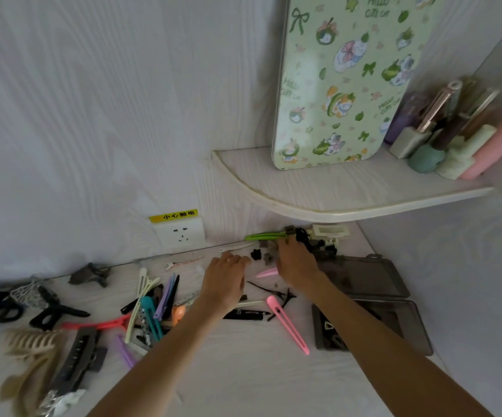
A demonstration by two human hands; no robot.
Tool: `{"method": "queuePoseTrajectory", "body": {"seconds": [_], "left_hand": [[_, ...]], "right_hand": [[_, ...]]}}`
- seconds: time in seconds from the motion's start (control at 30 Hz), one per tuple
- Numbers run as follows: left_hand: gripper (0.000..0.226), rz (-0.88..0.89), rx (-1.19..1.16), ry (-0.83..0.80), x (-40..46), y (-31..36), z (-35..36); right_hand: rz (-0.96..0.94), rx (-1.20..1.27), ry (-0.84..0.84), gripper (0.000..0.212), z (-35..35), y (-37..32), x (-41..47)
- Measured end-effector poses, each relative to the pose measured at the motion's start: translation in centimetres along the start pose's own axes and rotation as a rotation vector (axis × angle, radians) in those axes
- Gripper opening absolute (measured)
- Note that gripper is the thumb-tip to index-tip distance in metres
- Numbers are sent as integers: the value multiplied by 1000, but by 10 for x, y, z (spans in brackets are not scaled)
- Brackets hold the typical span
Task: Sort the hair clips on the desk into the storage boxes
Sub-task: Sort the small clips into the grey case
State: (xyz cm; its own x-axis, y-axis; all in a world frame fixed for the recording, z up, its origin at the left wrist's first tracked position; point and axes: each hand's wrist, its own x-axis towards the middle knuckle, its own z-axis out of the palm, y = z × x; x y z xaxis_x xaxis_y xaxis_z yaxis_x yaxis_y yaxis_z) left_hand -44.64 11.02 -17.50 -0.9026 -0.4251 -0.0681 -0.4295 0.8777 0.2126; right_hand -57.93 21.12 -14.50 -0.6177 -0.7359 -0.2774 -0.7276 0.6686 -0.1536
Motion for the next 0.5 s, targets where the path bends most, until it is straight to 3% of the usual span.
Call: {"method": "queuePoseTrajectory", "body": {"seconds": [0.17, 0.33, 0.43, 0.5], "left_hand": [[38, -66, -154, 66, -5, -16, -10], [47, -110, -229, -83, 7, -10, -14], [32, -187, -302, -97, 10, -14, -12], [32, -208, -363, -86, 8, -19, -10]], "right_hand": [[-86, 136, 35, 31, 9, -13, 7], [-155, 335, -48, 11, 17, -24, -7], [-66, 512, -7, 17, 16, -16, -8], [94, 805, 16, 24, 11, -11, -10]]}}
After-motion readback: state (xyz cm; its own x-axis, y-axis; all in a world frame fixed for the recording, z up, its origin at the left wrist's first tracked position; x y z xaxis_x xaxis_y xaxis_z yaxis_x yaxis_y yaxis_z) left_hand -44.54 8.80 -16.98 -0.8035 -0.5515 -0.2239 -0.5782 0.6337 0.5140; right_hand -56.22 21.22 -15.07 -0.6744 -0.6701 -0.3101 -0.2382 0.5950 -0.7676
